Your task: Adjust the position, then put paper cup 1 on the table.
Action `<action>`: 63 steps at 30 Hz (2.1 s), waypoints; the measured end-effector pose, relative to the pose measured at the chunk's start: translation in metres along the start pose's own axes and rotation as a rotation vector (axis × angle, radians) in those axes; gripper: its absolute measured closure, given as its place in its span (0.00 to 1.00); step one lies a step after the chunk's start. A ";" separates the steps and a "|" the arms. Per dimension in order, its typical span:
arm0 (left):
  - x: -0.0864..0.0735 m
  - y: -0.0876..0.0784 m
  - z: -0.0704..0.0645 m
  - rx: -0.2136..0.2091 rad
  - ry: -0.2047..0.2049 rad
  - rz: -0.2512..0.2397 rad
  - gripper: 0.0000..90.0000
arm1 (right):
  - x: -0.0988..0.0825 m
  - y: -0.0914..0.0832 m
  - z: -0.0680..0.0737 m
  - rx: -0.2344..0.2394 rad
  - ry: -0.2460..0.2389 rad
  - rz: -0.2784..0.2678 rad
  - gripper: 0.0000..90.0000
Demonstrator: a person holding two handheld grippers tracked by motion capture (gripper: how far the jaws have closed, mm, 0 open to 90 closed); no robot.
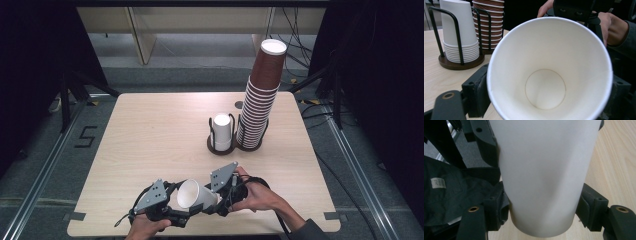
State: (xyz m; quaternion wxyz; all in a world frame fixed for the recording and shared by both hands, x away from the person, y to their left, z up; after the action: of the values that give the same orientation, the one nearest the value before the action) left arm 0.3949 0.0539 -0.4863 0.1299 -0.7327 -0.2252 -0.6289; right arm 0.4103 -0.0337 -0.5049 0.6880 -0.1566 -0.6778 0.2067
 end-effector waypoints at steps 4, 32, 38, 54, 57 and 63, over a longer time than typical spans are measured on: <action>0.003 0.000 -0.003 -0.016 0.015 -0.014 0.22 | 0.000 0.000 0.001 0.008 0.026 -0.013 0.38; -0.007 -0.023 0.051 0.300 0.159 0.194 0.26 | -0.037 -0.048 -0.022 -0.300 0.146 0.034 0.22; -0.007 -0.029 0.060 0.360 0.176 0.218 0.26 | -0.049 -0.063 -0.023 -0.386 0.196 0.036 0.21; 0.002 -0.037 0.088 0.467 0.167 0.227 0.26 | -0.071 -0.090 -0.027 -0.511 0.258 0.025 0.21; 0.005 -0.038 0.094 0.482 0.163 0.228 0.26 | -0.073 -0.095 -0.027 -0.529 0.264 0.017 0.21; 0.011 -0.036 0.110 0.510 0.149 0.229 0.26 | -0.076 -0.105 -0.028 -0.560 0.280 0.009 0.21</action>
State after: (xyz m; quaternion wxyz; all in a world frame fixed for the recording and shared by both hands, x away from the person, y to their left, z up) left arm 0.4728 0.1391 -0.4986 0.3964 -0.6487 -0.2820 -0.5853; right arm 0.4462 -0.1604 -0.5198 0.7037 -0.3699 -0.6065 -0.0086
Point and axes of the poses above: each handheld gripper's, and its own axes: y roughly forward along the jaws, x roughly out of its top, z roughly to its left, the point moved 9 cm from there along y, roughly forward along the jaws, and after that the axes turned 15 degrees about -z, right-handed, at the moved point
